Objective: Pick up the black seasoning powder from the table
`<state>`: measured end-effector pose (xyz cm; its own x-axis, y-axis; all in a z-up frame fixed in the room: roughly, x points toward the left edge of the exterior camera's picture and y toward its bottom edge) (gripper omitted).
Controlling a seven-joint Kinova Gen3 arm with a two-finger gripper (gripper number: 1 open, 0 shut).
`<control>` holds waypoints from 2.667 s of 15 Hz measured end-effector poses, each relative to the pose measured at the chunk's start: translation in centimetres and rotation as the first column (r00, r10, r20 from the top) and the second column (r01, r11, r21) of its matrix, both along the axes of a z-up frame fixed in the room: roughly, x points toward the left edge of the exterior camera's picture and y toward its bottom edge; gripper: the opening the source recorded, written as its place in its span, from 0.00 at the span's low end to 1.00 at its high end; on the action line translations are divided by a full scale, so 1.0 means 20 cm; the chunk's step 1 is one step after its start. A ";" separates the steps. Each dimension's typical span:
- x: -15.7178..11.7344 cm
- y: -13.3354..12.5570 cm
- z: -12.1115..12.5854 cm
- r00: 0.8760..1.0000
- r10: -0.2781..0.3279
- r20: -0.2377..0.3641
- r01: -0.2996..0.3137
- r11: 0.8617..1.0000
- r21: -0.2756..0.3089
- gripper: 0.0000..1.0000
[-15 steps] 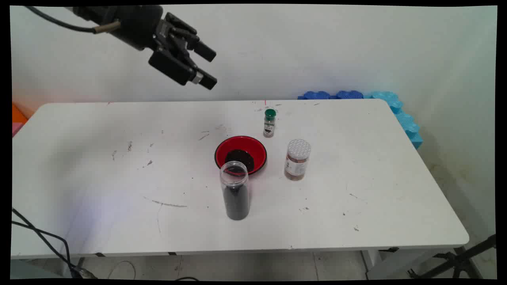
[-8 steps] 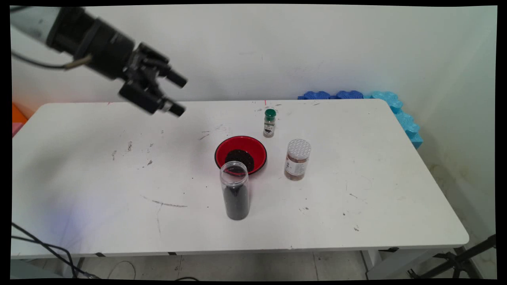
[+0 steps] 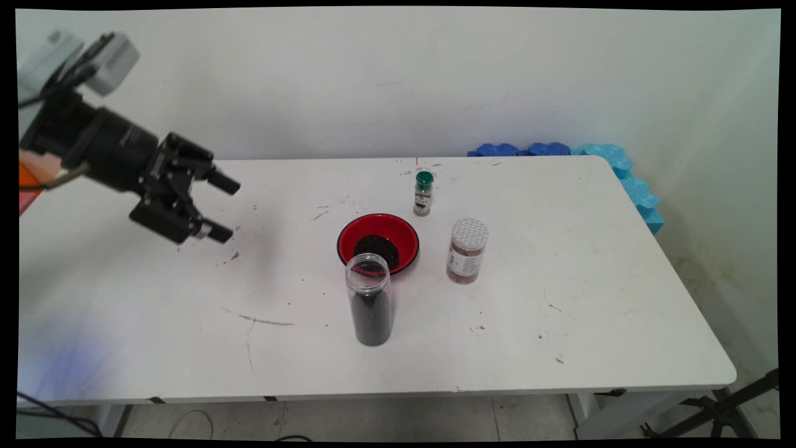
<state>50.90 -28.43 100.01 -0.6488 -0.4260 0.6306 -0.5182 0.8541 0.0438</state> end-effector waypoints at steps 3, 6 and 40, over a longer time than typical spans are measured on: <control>0.02 0.05 -0.13 1.000 0.010 -0.011 -0.010 1.000 0.013 1.00; 0.00 0.07 -0.26 1.000 0.007 -0.029 -0.006 1.000 0.020 1.00; -0.62 -0.14 -0.87 0.980 -0.081 -0.183 0.073 0.996 -0.050 1.00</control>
